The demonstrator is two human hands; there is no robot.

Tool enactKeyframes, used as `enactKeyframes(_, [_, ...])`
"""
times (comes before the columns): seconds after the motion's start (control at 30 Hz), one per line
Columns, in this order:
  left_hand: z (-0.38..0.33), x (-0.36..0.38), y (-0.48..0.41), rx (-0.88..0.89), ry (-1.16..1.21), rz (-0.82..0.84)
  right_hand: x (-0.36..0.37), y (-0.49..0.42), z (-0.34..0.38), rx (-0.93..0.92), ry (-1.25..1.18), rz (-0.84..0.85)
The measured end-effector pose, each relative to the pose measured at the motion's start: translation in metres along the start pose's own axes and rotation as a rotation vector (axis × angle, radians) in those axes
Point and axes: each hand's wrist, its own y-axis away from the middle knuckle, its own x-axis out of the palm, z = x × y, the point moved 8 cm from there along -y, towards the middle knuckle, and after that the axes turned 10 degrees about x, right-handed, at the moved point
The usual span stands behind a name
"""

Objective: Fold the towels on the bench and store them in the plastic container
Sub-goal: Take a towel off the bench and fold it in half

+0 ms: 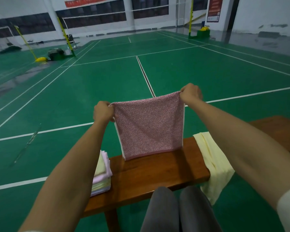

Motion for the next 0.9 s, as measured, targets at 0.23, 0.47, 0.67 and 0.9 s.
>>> enactKeyframes(0.23, [0.024, 0.003, -0.012, -0.102, 0.315, -0.119, -0.011, 0.011, -0.002, 0.019, -0.356, 0.135])
enactKeyframes(0.47, [0.035, 0.012, 0.064, -0.361, 0.330, 0.116, -0.008, 0.050, -0.037, 0.080, -0.313, 0.274])
enactKeyframes(0.67, [0.063, 0.028, 0.137, -0.449, 0.118, 0.611, 0.013, 0.094, -0.091, 0.141, 0.190, 0.797])
enactKeyframes(0.9, [0.069, 0.047, 0.190, -0.495, 0.057, 0.944, 0.020, 0.145, -0.136, 0.158, 0.645, 1.059])
